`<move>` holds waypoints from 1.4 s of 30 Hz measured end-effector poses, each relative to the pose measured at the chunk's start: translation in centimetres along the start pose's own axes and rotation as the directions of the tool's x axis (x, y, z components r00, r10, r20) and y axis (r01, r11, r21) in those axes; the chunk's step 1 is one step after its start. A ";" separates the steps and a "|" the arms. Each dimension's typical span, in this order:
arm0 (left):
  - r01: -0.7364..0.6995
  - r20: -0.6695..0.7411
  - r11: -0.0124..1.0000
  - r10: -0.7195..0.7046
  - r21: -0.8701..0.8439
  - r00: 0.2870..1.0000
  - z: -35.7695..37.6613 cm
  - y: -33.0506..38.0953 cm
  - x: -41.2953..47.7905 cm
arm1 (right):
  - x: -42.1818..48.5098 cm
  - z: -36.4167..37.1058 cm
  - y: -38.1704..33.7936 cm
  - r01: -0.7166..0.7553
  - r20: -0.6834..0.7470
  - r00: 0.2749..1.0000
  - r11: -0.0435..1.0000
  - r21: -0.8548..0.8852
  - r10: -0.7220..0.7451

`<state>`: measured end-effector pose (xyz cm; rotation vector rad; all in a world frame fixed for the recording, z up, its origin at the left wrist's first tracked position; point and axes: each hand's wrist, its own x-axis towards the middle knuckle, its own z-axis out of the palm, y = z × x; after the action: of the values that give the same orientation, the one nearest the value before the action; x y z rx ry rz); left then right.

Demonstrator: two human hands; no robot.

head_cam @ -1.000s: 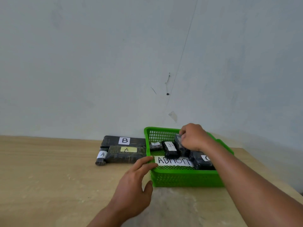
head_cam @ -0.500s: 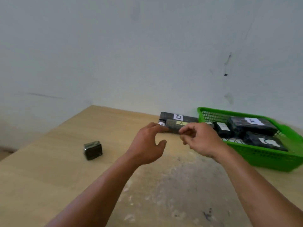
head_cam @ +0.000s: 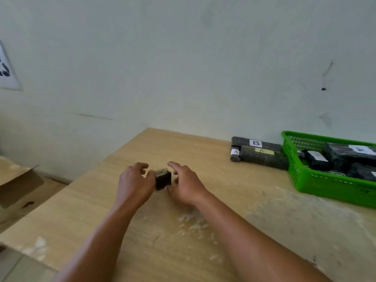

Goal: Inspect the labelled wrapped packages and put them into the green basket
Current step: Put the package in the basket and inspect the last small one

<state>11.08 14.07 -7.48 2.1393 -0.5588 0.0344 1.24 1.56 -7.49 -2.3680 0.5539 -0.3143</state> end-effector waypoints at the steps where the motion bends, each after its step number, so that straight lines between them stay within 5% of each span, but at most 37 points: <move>1: 0.042 0.045 0.999 -0.042 -0.015 0.998 0.0 -0.1 0.0 | 0.3 0.4 -0.1 0.010 0.002 1.000 1.000 -0.022 -0.010; 6: 0.092 0.155 0.986 -0.070 -0.139 0.985 0.5 0.8 -0.5 | 0.0 0.3 0.9 -0.002 -0.091 0.996 0.999 0.052 0.007; 11: -0.040 0.258 0.985 0.083 -0.169 0.963 2.0 5.0 -2.5 | -3.0 -3.7 3.9 0.011 -0.220 0.973 0.933 0.361 0.074; 15: -0.007 0.373 0.952 0.127 -0.305 0.919 4.6 9.3 -4.4 | -7.0 -8.4 6.8 0.067 -0.281 0.952 0.811 0.582 0.124; 19: 0.120 0.489 0.851 0.173 -0.511 0.855 8.4 13.0 -6.3 | -11.2 -12.5 10.1 0.061 -0.394 0.896 0.823 0.565 0.204; 22: 0.127 0.541 0.859 0.192 -0.496 0.819 11.4 15.2 -8.0 | -14.3 -14.6 12.2 0.047 -0.425 0.866 0.803 0.594 0.264; 27: 0.246 0.727 0.831 0.248 -0.499 0.640 14.5 17.2 -10.7 | -17.7 -16.3 15.0 0.090 -0.382 0.894 0.741 0.666 0.234; 32: 0.140 0.637 0.798 0.348 -0.586 0.688 15.6 16.2 -12.2 | -18.1 -16.2 17.2 0.079 -0.404 0.868 0.722 0.687 0.289; 36: 0.173 0.581 0.746 0.328 -0.643 0.745 16.2 15.6 -12.7 | -17.5 -15.9 18.0 0.059 -0.381 0.881 0.736 0.675 0.279; 42: 0.211 0.571 0.684 0.355 -0.698 0.740 16.1 15.4 -12.8 | -17.5 -15.1 17.4 0.073 -0.427 0.865 0.776 0.627 0.264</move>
<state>-9.47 -1.28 -8.17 1.2518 -0.8981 -0.8393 -24.97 -10.64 -9.22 -1.5821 0.6765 -0.9275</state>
